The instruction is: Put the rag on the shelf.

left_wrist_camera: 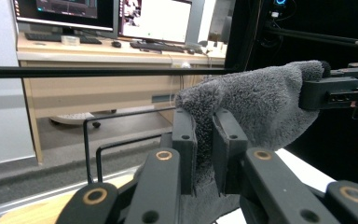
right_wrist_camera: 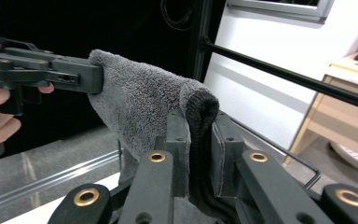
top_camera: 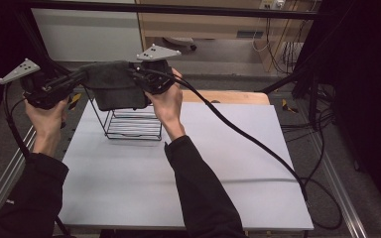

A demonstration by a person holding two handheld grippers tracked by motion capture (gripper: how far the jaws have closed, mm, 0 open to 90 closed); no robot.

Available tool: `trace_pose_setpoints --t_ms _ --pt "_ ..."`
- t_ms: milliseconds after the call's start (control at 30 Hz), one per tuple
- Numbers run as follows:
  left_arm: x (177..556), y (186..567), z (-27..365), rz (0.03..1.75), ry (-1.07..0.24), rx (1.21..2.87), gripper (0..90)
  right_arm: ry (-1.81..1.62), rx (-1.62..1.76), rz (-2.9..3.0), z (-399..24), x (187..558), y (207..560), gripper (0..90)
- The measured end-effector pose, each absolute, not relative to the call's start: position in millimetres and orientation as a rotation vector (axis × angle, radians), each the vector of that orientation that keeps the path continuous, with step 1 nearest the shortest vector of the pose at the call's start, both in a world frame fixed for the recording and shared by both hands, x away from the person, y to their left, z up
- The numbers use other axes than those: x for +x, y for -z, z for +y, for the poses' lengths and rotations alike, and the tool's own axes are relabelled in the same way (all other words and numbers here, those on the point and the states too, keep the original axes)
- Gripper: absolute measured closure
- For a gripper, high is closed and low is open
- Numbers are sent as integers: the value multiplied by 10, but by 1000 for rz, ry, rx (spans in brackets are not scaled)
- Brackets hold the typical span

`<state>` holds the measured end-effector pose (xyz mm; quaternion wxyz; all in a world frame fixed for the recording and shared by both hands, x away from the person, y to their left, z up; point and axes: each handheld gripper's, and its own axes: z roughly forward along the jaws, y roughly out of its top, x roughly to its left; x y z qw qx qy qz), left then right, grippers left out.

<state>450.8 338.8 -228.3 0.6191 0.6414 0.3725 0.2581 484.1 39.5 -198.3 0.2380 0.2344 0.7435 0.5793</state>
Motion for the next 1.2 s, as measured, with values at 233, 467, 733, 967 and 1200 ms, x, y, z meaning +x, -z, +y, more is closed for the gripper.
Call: trace_pose_setpoints --t_ms 233,467,733,967,1200 --pt "4472 2303 3361 861 -596 1510 792 -1605 633 2077 332 4825 2080 803" --pt "4406 2286 3384 894 -552 1544 751 -1612 639 2106 312 4814 2143 802" --pt "4312 1985 3505 939 -581 1521 714 -1595 620 2117 323 4786 2186 801" --pt "4441 1886 3393 999 -548 1596 861 -1567 579 2118 342 4742 2218 795" --pt "4518 1956 3238 1007 -503 1677 896 -1575 573 2135 314 4733 2270 781"
